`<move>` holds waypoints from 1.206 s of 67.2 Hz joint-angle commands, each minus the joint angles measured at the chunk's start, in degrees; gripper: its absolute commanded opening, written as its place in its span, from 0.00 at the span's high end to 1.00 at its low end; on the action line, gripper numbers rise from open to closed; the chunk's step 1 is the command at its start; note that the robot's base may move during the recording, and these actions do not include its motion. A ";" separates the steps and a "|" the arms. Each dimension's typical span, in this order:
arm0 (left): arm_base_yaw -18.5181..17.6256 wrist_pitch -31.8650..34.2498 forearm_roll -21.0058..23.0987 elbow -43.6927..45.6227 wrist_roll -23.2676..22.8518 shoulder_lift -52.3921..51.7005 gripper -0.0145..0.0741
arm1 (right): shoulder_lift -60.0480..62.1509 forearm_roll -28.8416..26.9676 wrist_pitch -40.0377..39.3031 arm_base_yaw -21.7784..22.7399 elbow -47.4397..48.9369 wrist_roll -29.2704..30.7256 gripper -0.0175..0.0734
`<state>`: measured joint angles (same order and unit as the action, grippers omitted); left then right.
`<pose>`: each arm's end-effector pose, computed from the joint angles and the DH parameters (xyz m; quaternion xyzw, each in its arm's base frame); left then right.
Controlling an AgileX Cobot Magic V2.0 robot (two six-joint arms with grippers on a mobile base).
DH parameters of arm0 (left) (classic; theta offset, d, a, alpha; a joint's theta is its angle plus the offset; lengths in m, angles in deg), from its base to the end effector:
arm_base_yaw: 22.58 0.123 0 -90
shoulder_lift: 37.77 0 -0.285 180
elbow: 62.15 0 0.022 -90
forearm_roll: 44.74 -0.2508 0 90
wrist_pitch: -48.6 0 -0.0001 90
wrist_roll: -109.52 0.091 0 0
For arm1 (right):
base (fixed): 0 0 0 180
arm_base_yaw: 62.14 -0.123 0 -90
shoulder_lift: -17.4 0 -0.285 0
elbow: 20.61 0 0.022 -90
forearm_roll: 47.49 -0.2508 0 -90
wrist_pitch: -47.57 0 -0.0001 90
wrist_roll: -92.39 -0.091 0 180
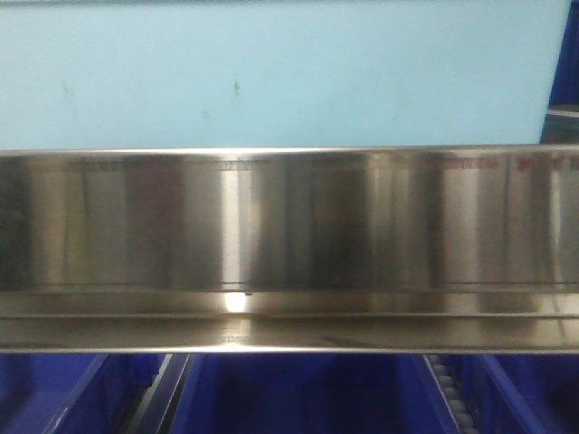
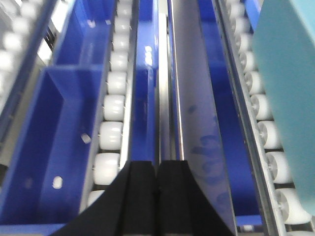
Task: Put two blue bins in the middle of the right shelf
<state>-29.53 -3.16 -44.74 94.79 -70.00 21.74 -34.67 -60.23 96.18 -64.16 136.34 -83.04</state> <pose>0.1650 -0.0201 0.3592 0.0597 0.9197 -0.0219 0.3875 0.1361 0.0199 0.3845 -0.0250 0.8764 0.0975 0.4709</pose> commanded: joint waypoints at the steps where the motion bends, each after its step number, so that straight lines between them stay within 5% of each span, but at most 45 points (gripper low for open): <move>1: -0.08 1.41 2.45 0.46 -0.13 1.83 0.96 | -1.87 -1.23 -1.41 0.19 0.56 -0.03 0.99; 14: -0.08 -2.91 8.88 6.64 -0.48 5.13 0.96 | -9.17 -3.50 7.60 0.19 6.26 -0.16 0.98; 32: -0.21 -11.32 4.56 21.47 -5.82 14.88 0.96 | -18.93 5.00 10.58 -1.83 16.13 -9.41 0.97; 44: -7.38 -13.90 -2.48 28.15 -12.29 21.29 0.96 | -24.10 15.66 11.90 -11.85 20.37 -19.25 0.97; 60: -20.19 -18.20 -11.74 37.31 -21.75 28.18 0.96 | -30.90 16.80 18.95 -20.85 28.66 -23.72 0.97; 81: -24.20 -18.20 -14.20 40.98 -25.41 34.02 0.90 | -38.20 16.80 21.35 -24.42 38.11 -24.67 0.97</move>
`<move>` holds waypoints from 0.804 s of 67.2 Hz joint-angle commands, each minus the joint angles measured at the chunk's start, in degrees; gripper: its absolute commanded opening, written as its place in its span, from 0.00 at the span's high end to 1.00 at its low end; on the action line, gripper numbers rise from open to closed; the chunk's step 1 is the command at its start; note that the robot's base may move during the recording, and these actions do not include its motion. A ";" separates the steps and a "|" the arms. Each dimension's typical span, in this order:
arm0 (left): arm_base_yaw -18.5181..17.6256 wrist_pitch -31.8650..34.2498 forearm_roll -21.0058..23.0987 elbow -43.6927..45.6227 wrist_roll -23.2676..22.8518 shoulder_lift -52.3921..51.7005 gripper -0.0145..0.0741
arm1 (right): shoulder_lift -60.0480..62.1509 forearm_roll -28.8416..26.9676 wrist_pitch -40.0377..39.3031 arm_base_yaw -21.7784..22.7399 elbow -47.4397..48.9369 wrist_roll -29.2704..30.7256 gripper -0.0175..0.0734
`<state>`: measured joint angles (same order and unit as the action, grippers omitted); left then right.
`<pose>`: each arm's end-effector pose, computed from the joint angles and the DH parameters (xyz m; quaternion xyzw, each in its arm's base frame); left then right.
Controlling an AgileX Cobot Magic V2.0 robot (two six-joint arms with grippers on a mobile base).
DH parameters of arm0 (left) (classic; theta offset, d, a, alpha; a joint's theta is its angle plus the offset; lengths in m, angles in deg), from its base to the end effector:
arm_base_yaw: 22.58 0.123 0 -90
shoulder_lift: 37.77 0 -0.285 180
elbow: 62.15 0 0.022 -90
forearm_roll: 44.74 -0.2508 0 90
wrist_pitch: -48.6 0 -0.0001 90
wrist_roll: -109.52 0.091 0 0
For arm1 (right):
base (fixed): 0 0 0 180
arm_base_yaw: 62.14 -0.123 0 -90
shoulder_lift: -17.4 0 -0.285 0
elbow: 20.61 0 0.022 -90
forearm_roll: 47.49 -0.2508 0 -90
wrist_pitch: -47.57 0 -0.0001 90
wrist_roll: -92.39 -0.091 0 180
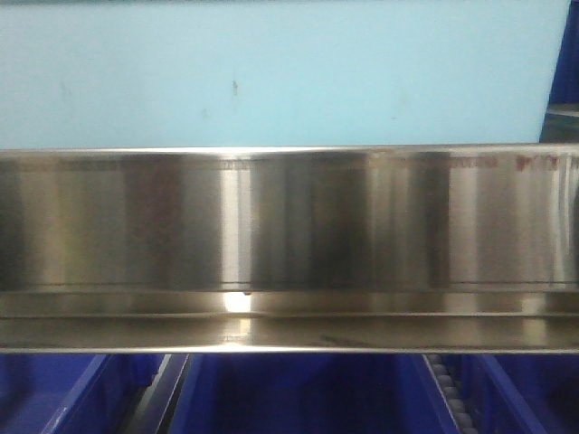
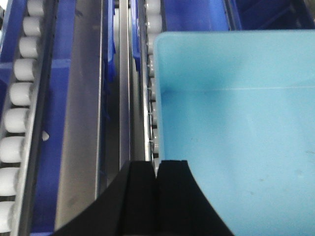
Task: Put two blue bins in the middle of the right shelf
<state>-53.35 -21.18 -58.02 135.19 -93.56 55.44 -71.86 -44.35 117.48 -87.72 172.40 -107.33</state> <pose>0.2717 -0.1389 0.4171 0.0698 0.9465 -0.0299 0.3138 0.2593 0.1189 0.4134 -0.0504 0.9550 0.0868 0.2790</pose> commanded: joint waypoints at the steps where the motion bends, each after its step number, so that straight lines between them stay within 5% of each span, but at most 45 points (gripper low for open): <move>1: -0.37 -0.17 -0.93 0.58 -1.99 0.43 0.89 | -1.24 0.92 0.05 -1.00 2.32 -0.37 0.97; 9: -0.37 -0.17 -0.93 0.58 -3.02 0.48 0.72 | -2.26 0.78 0.05 -1.92 3.24 -0.37 0.94; 20: -0.37 -0.17 -0.80 0.58 -3.02 0.48 0.51 | -3.92 0.69 0.05 -2.06 3.24 -0.37 0.62; 26: -0.37 -0.17 -0.12 0.58 -3.02 0.61 0.50 | -4.65 0.69 0.05 -2.06 3.24 -0.37 0.54; 54: -0.37 -0.17 0.77 0.34 -3.02 5.85 0.50 | -9.20 0.81 0.05 -2.06 2.00 -2.50 0.54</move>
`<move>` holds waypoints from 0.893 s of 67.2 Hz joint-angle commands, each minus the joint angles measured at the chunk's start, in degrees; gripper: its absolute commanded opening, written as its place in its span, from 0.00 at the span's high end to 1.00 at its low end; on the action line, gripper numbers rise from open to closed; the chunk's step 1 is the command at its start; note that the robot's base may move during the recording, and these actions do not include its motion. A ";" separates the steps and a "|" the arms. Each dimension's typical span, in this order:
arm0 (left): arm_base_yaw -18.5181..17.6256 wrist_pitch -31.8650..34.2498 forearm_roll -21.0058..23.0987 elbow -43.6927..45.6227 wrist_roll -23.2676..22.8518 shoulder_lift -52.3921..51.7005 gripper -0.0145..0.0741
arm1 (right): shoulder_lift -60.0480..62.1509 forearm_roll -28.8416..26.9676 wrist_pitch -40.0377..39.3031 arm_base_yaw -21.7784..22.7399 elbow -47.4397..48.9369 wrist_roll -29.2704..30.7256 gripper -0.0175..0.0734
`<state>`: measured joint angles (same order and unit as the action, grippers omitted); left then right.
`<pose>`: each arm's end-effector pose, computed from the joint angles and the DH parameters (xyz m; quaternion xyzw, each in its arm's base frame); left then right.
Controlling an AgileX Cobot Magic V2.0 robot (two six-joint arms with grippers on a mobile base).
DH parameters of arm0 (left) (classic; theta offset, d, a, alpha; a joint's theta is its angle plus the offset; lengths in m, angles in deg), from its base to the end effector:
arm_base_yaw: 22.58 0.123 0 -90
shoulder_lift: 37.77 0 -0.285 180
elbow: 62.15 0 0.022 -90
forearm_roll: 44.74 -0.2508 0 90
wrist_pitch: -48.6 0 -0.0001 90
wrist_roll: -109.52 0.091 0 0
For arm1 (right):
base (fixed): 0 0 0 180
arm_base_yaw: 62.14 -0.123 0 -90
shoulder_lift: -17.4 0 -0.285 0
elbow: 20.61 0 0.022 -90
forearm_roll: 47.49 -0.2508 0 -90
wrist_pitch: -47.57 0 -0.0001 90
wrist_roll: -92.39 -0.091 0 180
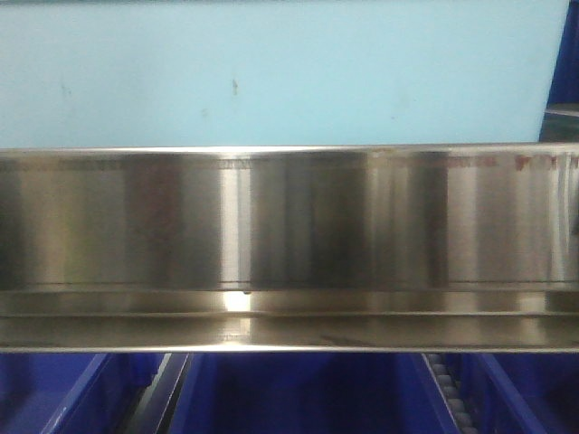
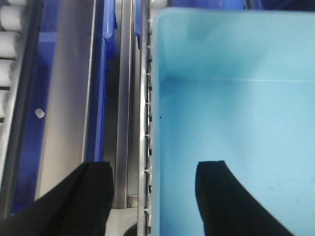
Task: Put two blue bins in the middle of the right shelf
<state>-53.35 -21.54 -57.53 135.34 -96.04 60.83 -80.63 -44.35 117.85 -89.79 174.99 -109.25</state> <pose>0.2936 -0.1527 0.3876 0.0544 0.9612 -0.0187 0.2698 0.2920 0.1477 0.3793 -0.0538 0.9699 0.0736 0.2257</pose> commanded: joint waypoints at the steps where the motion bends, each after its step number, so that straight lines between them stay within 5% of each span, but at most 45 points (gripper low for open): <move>1: -0.37 0.18 0.28 0.16 -0.54 0.63 0.50 | -0.55 0.94 -0.32 0.00 -0.77 -0.73 0.54; 23: -0.37 0.18 2.20 -2.77 -0.54 1.95 0.56 | -0.55 1.42 -0.32 0.00 -5.01 -2.45 0.56; 42: -0.37 0.18 2.12 -2.77 -0.54 2.05 0.80 | -0.55 1.42 -0.32 0.00 -5.01 -2.45 0.80; 50: -0.37 0.18 2.12 -2.77 -0.54 2.12 0.95 | -0.55 1.42 -0.32 0.00 -5.01 -2.45 0.97; 60: -0.37 0.18 1.49 -2.67 -0.54 2.12 0.96 | -0.55 1.55 -0.32 0.00 -4.77 -2.45 0.99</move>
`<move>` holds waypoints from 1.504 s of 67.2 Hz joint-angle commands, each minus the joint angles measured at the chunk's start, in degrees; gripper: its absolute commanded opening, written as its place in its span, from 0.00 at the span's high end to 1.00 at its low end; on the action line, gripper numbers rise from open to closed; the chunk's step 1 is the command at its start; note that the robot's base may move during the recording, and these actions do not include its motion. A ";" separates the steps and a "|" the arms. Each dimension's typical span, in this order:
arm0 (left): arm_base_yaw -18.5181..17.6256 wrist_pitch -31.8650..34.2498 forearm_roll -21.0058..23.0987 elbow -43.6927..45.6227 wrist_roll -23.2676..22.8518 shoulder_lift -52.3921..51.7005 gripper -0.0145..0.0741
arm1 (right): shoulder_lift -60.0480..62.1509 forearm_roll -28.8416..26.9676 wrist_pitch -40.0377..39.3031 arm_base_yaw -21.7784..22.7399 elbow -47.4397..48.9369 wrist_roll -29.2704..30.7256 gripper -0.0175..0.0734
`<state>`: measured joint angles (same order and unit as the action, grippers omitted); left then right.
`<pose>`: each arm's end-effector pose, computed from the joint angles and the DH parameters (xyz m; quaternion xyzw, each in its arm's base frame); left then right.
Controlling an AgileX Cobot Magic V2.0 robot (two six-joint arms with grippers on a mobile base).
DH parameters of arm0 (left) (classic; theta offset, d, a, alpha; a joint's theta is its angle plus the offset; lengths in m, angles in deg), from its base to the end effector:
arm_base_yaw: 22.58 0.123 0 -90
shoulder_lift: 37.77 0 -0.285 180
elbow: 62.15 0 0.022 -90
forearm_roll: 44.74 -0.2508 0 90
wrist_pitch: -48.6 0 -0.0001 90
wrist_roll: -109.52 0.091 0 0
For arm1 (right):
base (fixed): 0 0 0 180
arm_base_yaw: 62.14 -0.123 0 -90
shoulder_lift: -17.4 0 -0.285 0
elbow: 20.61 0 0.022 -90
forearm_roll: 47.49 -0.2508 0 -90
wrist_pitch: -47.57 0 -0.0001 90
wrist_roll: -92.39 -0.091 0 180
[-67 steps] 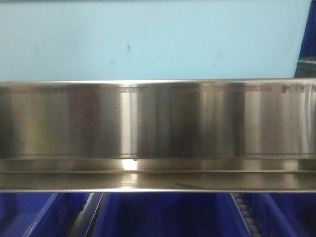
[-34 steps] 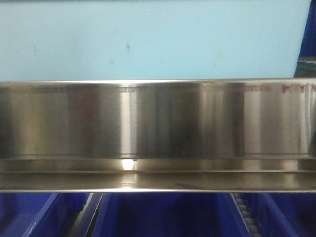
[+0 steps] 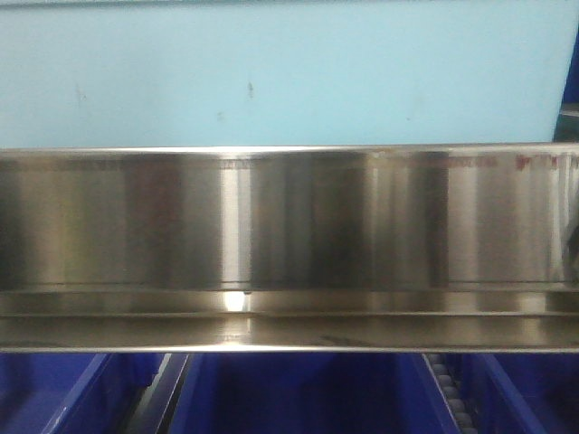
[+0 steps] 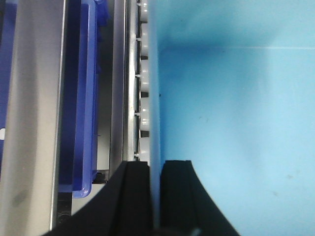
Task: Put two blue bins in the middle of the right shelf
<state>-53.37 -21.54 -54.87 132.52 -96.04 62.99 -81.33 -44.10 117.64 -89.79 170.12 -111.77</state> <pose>0.2984 -0.1603 0.3601 0.0567 0.9732 -0.0198 0.2221 0.2920 0.1473 0.3511 -0.0345 0.9807 0.0568 0.1838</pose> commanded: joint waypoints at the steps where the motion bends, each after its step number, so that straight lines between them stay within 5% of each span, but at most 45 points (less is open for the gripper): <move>1: -0.35 0.18 -1.13 0.15 -0.54 -0.04 0.96 | 0.14 1.30 -0.11 0.00 0.10 0.08 0.99; 15: -1.60 0.18 -5.73 0.39 -3.80 -4.52 0.96 | 2.33 2.66 -0.11 -0.16 3.99 -0.49 0.99; 31: -5.68 0.18 -14.68 0.39 -9.45 -13.01 0.96 | 7.59 14.36 -0.11 -5.66 5.31 -5.80 0.99; 49: -7.20 0.18 -17.67 7.88 -10.65 -16.65 0.96 | 11.98 22.39 -0.11 -9.52 8.93 -9.59 0.99; 101: -7.24 1.17 -20.52 11.73 -8.96 -13.72 0.96 | 12.24 23.50 -1.61 -9.52 14.94 -9.59 0.99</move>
<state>-60.75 -20.10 -70.21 143.68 -105.17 49.88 -70.11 -25.05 115.70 -99.76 184.36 -121.29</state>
